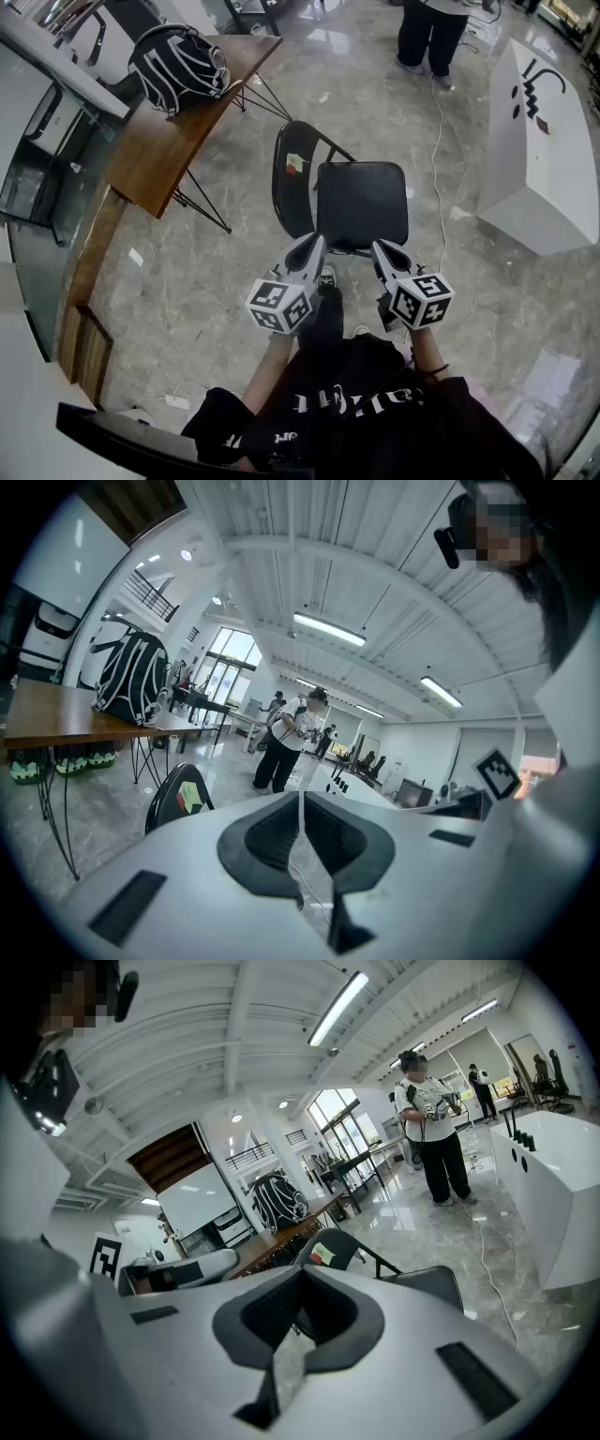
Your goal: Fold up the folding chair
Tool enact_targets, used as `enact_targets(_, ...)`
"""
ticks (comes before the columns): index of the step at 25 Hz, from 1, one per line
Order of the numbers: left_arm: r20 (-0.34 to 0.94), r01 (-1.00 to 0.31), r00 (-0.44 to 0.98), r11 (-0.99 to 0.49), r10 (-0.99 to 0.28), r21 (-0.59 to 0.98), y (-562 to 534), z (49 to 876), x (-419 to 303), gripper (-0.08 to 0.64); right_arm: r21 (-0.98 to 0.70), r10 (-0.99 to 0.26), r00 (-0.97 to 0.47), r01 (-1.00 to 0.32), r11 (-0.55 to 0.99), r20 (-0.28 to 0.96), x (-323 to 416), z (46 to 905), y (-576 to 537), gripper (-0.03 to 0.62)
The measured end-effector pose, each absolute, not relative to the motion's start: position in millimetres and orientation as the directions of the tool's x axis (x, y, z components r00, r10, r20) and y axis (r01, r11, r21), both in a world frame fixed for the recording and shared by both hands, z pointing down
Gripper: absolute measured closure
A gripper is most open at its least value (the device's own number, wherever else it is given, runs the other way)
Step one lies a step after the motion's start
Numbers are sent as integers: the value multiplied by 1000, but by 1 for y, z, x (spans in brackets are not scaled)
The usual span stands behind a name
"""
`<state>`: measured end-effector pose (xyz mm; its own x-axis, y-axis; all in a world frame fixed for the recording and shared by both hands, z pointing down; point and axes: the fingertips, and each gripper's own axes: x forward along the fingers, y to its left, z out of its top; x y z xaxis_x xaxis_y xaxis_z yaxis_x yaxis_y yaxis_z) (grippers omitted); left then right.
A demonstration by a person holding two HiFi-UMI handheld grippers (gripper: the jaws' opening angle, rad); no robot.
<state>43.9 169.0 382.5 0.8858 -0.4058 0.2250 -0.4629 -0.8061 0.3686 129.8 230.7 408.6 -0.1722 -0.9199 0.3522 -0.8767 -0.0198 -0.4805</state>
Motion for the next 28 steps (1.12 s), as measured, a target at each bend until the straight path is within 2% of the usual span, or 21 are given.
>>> enact_targets(11,296,-522,852,-747,-432,412,5,420,26,554,-480,-905,-139,-874,-79,402,141,426,95,578)
enact_targets(12,312,-532,845,-739,-433,414,-7,427,23,539,-479,-903,-136,-874,-85,409,141,428,87,578)
enact_targets(16,388,-565,820,-705,-421,429,-50,461,13,403,-480,-886,-128,-870,-116,445,141,440,72,578)
enact_targets(19,463,-593,792,-680,-398,430,-79,494,8,364,-479,-870,-122,-866,-142,478,147,456,71,578)
enact_targets(24,587,-597,761,-652,-276,467,-103,552,18,360,-478,-833,-107,-855,-202,543,176,503,81,578)
enact_targets(28,635,-605,735,-656,-240,452,-112,572,36,362,-515,-809,-126,-824,-237,575,204,541,84,578)
